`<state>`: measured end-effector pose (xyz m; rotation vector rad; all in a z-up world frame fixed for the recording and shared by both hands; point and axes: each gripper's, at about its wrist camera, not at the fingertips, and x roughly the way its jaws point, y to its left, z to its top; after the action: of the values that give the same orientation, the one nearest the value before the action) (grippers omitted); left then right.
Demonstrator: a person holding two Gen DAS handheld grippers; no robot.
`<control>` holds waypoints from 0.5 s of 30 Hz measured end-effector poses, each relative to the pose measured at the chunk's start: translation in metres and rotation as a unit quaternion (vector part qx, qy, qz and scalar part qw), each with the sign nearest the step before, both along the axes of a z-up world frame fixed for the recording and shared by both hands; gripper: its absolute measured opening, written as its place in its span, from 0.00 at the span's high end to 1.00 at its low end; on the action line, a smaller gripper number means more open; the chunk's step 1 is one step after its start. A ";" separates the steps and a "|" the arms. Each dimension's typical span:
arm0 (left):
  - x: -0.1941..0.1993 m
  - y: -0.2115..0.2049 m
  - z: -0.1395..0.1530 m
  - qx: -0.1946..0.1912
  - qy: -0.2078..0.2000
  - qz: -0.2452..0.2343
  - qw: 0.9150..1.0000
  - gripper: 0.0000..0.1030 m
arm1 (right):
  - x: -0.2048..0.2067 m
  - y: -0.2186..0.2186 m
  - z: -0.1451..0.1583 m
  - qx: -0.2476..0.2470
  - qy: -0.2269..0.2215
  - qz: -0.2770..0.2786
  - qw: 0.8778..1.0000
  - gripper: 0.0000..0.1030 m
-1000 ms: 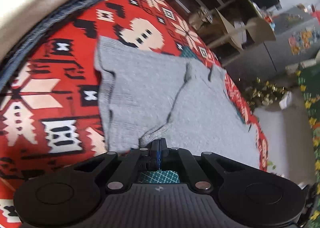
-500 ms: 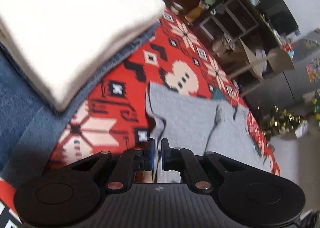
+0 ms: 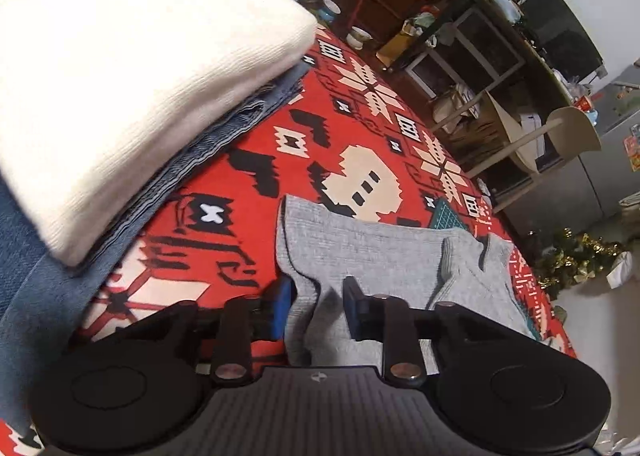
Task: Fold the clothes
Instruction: 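Open the left gripper and then the right gripper to release the fold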
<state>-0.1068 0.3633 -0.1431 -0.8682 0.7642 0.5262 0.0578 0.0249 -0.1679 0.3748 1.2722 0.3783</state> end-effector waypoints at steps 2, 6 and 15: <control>0.004 -0.004 0.002 0.018 0.006 -0.003 1.000 0.97 | 0.000 0.000 0.000 -0.001 -0.001 0.001 1.000 0.93; 0.008 -0.024 0.023 0.080 0.000 -0.021 0.997 0.97 | 0.003 -0.001 0.000 0.002 0.004 -0.003 1.000 0.93; 0.044 -0.108 0.084 0.164 -0.055 -0.129 0.976 0.97 | 0.011 -0.025 0.017 0.004 -0.023 -0.040 0.999 0.86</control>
<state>-0.0631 0.2550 -0.0594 -0.4789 0.6535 0.3549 0.0692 0.0001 -0.1513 0.4194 1.2071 0.3229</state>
